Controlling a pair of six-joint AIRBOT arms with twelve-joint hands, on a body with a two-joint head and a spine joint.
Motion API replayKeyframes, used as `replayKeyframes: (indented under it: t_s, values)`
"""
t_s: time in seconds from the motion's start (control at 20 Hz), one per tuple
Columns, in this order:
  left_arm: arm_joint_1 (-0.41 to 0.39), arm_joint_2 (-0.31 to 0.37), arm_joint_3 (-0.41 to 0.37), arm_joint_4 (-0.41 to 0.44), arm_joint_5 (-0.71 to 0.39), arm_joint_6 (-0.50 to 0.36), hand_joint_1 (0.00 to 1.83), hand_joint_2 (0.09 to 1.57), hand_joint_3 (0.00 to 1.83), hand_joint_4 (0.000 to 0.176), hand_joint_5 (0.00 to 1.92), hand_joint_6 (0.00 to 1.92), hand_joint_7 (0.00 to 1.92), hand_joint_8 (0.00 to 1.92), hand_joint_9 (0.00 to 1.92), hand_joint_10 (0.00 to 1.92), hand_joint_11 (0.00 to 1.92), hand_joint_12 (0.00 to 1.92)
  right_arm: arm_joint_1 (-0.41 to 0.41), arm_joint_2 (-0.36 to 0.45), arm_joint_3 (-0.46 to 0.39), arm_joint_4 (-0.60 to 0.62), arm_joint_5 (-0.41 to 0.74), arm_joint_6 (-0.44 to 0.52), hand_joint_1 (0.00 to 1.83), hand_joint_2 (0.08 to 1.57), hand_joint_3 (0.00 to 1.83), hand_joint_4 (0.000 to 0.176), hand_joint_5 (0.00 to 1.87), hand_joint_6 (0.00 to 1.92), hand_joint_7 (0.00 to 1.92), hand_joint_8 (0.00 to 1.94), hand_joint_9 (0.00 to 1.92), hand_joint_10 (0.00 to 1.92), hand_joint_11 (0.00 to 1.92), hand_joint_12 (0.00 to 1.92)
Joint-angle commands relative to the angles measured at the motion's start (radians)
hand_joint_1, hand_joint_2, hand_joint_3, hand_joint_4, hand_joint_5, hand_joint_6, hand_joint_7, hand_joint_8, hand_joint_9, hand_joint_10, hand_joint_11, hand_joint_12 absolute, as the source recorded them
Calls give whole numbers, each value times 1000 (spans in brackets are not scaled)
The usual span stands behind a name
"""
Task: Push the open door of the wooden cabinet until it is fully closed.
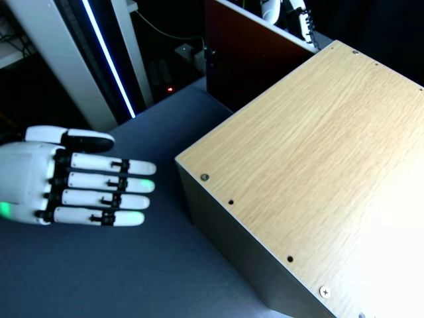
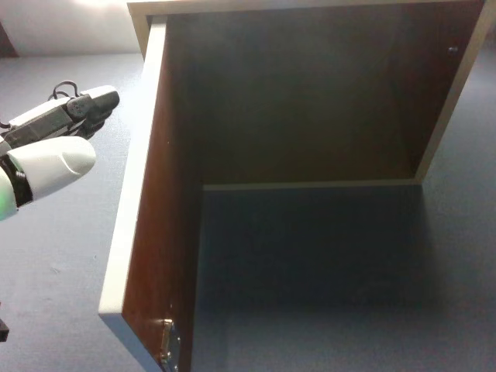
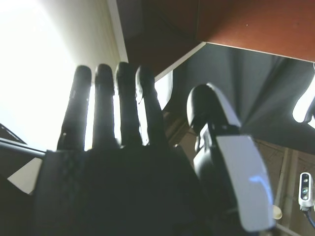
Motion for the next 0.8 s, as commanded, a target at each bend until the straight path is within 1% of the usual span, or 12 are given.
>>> replayKeyframes:
  t_s: [0.0,0.15,0.25,0.3,0.35,0.4,0.45,0.5,0.55,0.6,0.7,0.75]
  values:
    - [-10,3,6,-9,-119,-5,0,1393,8,0,104,2,116,0,105,1,78,57,8,1,5,25,123,9,343,1394,15,0,365,5,362,4,318,16,8,729]
    - [-12,6,5,-2,-117,-5,0,1398,5,0,88,4,99,4,89,4,64,45,8,1,6,25,123,9,334,1402,1,0,363,1,360,2,337,8,9,773]
    - [-16,7,8,23,-113,-5,0,1402,6,2,91,4,104,5,87,2,61,41,8,-1,7,25,123,9,343,1406,1,0,360,0,360,1,333,4,0,757]
    - [-19,7,9,34,-106,-5,0,1406,7,9,90,3,104,4,90,3,72,46,8,-2,7,25,123,9,333,1406,1,0,354,0,356,0,328,1,0,729]
    - [-24,7,9,43,-99,-5,0,1416,10,8,97,5,118,9,114,11,96,54,8,-3,6,25,123,9,333,1407,1,0,361,3,364,3,349,9,30,736]
    - [-29,6,9,53,-93,-5,0,1414,7,21,93,3,120,8,123,14,97,54,8,-5,7,25,122,9,324,1399,0,0,369,1,372,1,363,4,72,682]
    - [-34,6,9,67,-91,-5,0,1420,9,22,90,1,119,7,124,13,95,51,8,-5,7,25,122,9,311,1402,2,0,370,0,371,0,364,1,87,662]
    - [-37,6,9,81,-92,-5,0,1432,14,11,92,2,118,5,118,9,81,45,9,-5,7,25,122,9,325,1402,1,0,360,0,358,0,354,0,78,653]
    - [-41,5,10,92,-92,-5,0,1449,18,12,110,8,129,9,135,14,97,49,10,-5,7,25,122,9,325,1399,0,0,362,1,359,1,357,2,80,653]
    - [-45,5,10,102,-91,-5,0,1446,15,28,107,6,131,8,137,13,105,52,10,-5,7,25,122,9,327,1398,0,0,361,1,360,2,363,4,87,656]
    - [-56,2,12,120,-89,-5,0,1456,5,15,140,5,172,5,179,8,148,57,10,-6,7,25,122,9,348,1412,3,0,360,0,359,1,369,4,101,653]
    - [-63,-2,16,132,-85,-5,0,1460,5,4,145,4,181,5,183,5,144,52,10,-7,7,25,122,9,347,1413,2,0,360,0,360,1,372,4,108,650]
